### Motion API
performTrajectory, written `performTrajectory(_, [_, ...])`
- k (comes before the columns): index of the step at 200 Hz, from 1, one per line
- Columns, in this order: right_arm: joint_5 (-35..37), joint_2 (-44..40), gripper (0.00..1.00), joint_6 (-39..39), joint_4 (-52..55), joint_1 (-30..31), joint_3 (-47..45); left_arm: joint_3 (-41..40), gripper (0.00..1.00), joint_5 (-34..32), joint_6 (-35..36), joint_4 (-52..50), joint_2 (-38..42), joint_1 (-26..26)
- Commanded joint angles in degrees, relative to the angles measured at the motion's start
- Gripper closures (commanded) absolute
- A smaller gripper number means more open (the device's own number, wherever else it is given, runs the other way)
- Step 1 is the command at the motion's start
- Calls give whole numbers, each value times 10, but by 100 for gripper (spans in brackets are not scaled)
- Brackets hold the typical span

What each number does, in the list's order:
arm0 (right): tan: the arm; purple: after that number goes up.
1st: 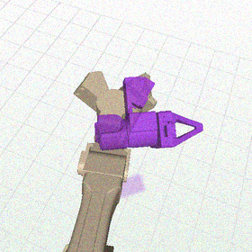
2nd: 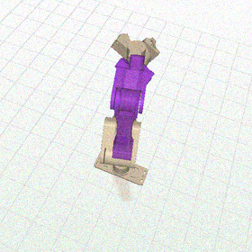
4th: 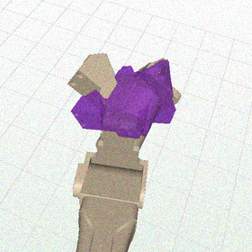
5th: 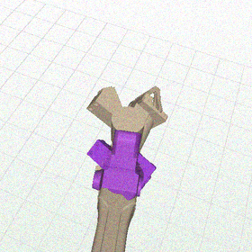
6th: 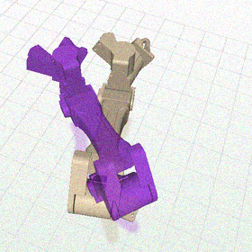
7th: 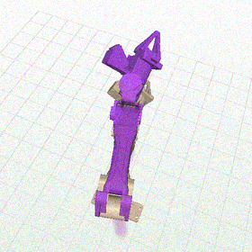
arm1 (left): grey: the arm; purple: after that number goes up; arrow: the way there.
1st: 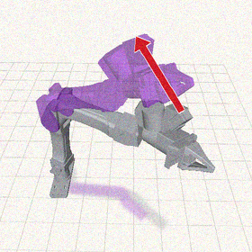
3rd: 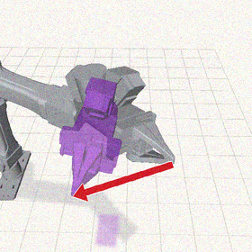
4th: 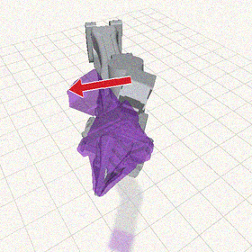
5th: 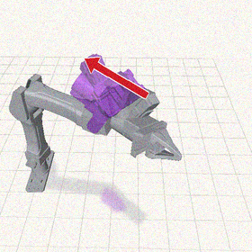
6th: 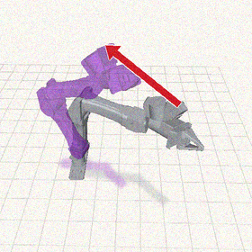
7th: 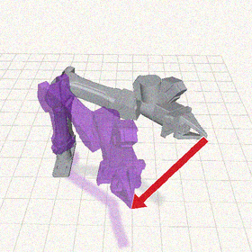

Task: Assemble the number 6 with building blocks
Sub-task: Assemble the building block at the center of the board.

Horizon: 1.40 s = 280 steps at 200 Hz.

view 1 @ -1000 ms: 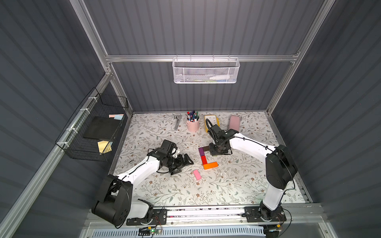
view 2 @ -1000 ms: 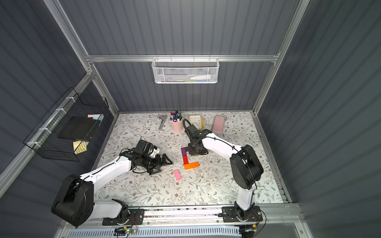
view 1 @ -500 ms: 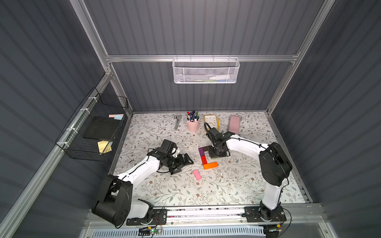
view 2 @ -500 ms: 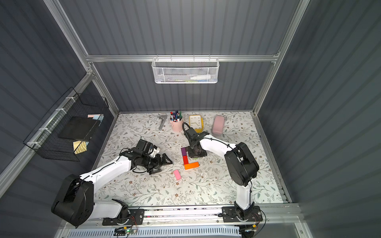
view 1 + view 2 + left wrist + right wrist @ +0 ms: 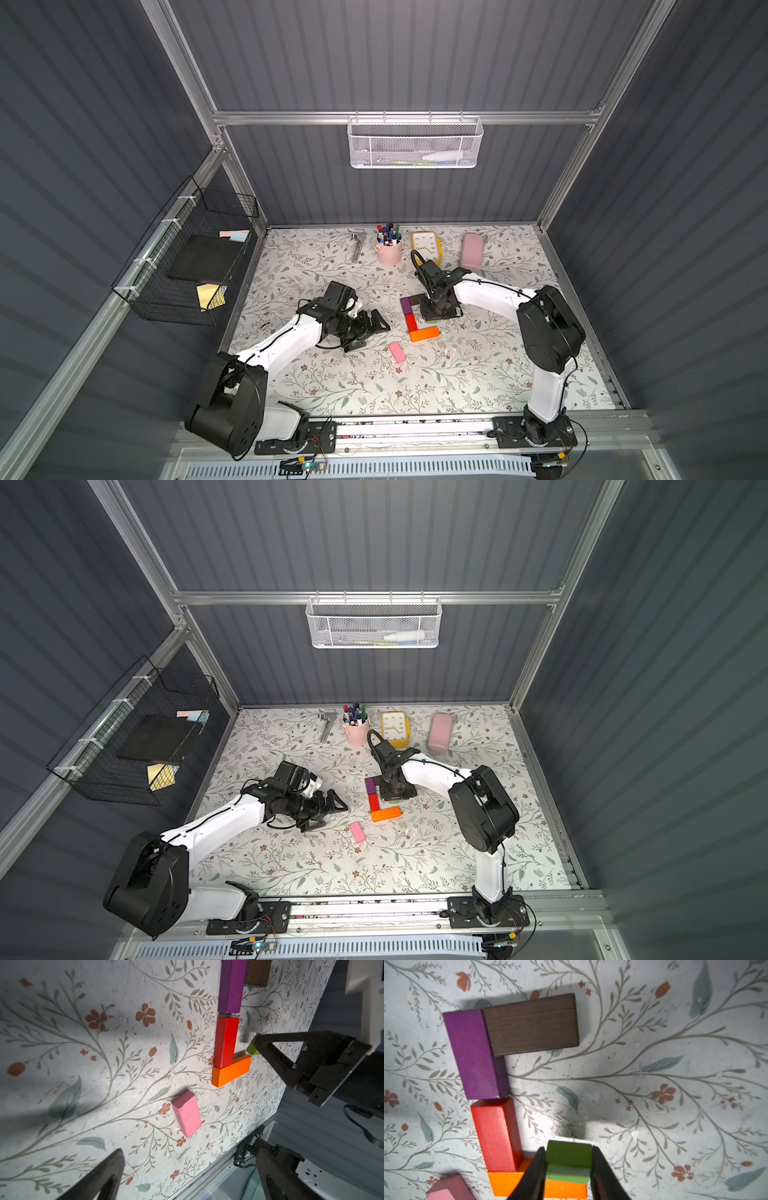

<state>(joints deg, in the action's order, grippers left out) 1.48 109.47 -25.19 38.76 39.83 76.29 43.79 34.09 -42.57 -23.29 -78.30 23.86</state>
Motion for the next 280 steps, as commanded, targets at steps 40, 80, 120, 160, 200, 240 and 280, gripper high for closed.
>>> performTrajectory(40, [6, 21, 64, 17, -2, -2, -8, 8, 1, -8, 8, -11, 1, -2])
performTrajectory(80, [8, 26, 63, 25, -3, -2, -10, 6, 1, -9, 6, -7, 0, -2])
performTrajectory(120, [8, 30, 61, 33, -7, -2, -10, 3, 1, -10, 3, -4, 1, -2])
performTrajectory(160, [4, 37, 60, 35, -11, -2, -9, 1, 1, -11, 1, -2, 3, -2])
performTrajectory(200, [2, 36, 60, 38, -12, -2, -9, -1, 1, -11, -1, 0, 1, -2])
performTrajectory(240, [-3, 35, 60, 40, -14, 0, -10, -2, 1, -12, -1, 3, 2, -2])
performTrajectory(280, [-6, 35, 59, 42, -14, 1, -11, -2, 1, -13, -1, 2, 3, -2])
